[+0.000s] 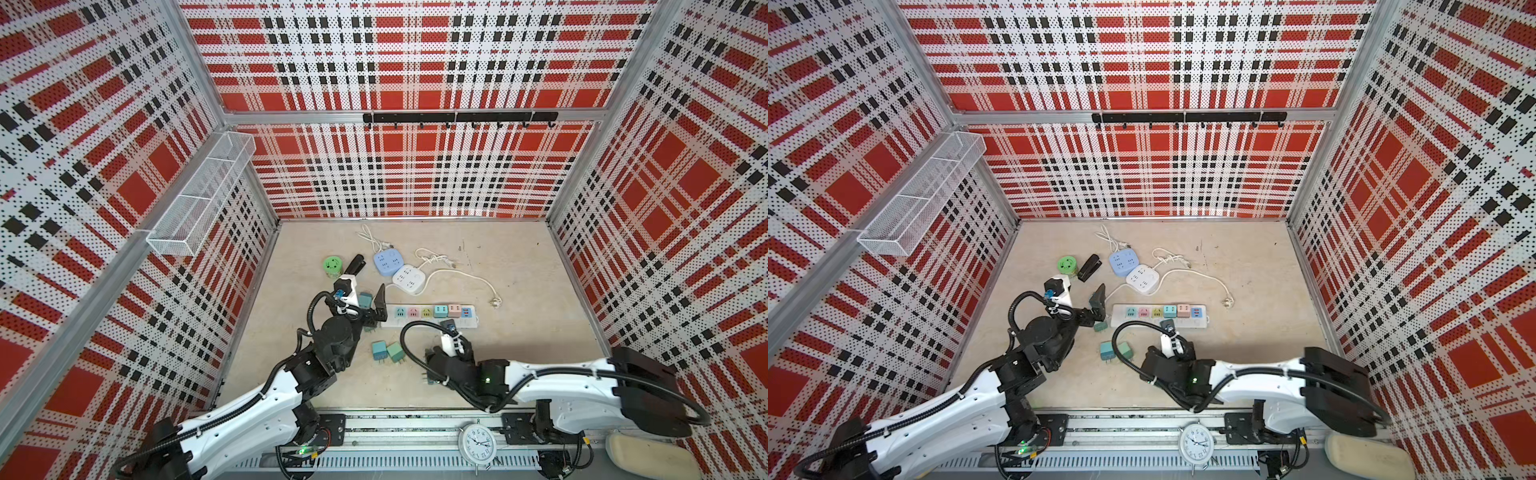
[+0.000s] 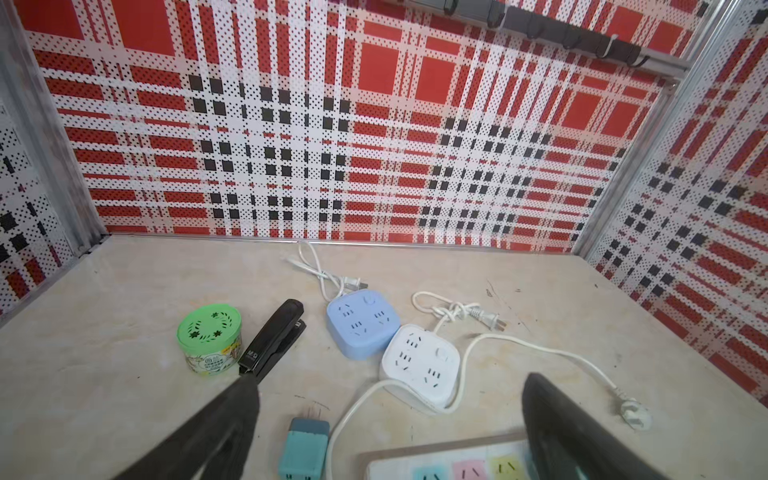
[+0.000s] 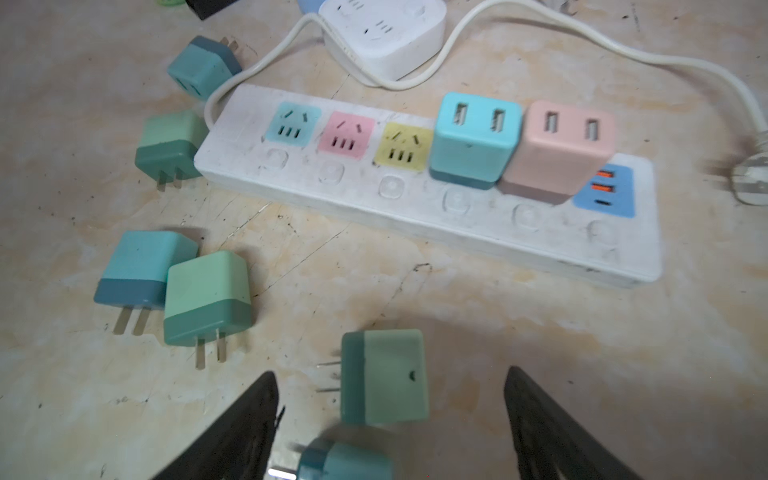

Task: Insert the plug
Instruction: 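Lower the right gripper onto another teal adapter near the robot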

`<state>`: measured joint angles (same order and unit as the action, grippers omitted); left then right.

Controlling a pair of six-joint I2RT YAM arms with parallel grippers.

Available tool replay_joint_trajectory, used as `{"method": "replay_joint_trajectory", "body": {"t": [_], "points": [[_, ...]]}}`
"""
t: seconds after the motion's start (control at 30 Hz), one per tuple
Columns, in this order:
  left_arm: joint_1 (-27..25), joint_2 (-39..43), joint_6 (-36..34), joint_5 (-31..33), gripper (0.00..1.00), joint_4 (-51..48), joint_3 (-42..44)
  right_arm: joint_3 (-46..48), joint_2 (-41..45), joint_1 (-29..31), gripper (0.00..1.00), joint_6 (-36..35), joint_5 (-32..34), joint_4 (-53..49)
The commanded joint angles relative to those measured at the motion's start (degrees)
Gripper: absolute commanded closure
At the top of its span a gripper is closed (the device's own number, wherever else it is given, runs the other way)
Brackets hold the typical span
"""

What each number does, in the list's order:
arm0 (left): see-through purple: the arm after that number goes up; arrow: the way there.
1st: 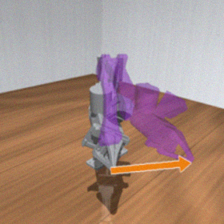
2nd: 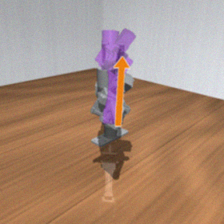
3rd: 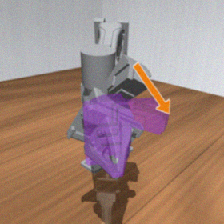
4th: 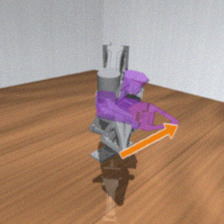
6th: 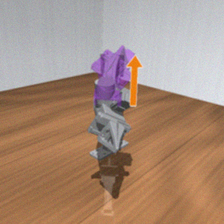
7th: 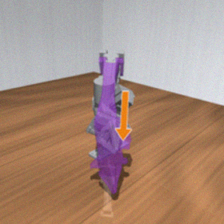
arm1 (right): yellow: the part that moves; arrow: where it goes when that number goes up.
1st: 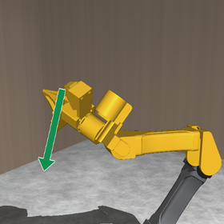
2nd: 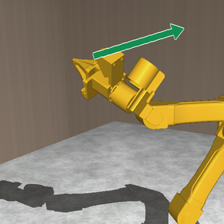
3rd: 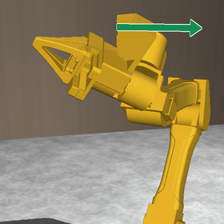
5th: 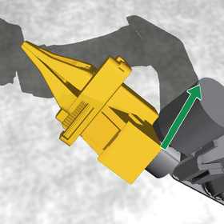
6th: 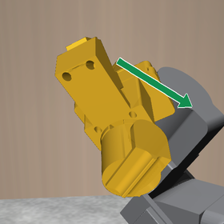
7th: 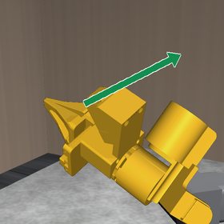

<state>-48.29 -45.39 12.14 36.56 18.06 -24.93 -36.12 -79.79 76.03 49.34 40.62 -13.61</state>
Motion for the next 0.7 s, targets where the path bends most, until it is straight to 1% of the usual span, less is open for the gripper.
{"method": "replay_joint_trajectory", "body": {"t": [0.0,0.1,0.27,0.47,0.67], "points": [[0.22,0.69,2.61,1.0,0.01,1.25,0.81,-1.91,-5.66,1.26,0.11,3.86,2.33,3.13],[-0.17,0.81,2.56,0.27,0.01,0.88,0.07,-2.42,-8.16,1.49,0.1,5.28,2.16,3.01],[-0.84,0.64,1.75,0.58,0.01,0.6,0.1,-2.77,-8.31,2.23,0.08,7.16,1.58,0.34],[-0.86,0.06,1.32,0.22,0.01,0.54,-0.18,-3.43,-10.82,3.22,0.06,8.41,0.23,-2.67],[-0.86,-0.15,0.87,-0.53,0.01,0.45,-0.35,-2.49,-9.74,4.39,0.06,9.39,-1.32,-5.61]]}}
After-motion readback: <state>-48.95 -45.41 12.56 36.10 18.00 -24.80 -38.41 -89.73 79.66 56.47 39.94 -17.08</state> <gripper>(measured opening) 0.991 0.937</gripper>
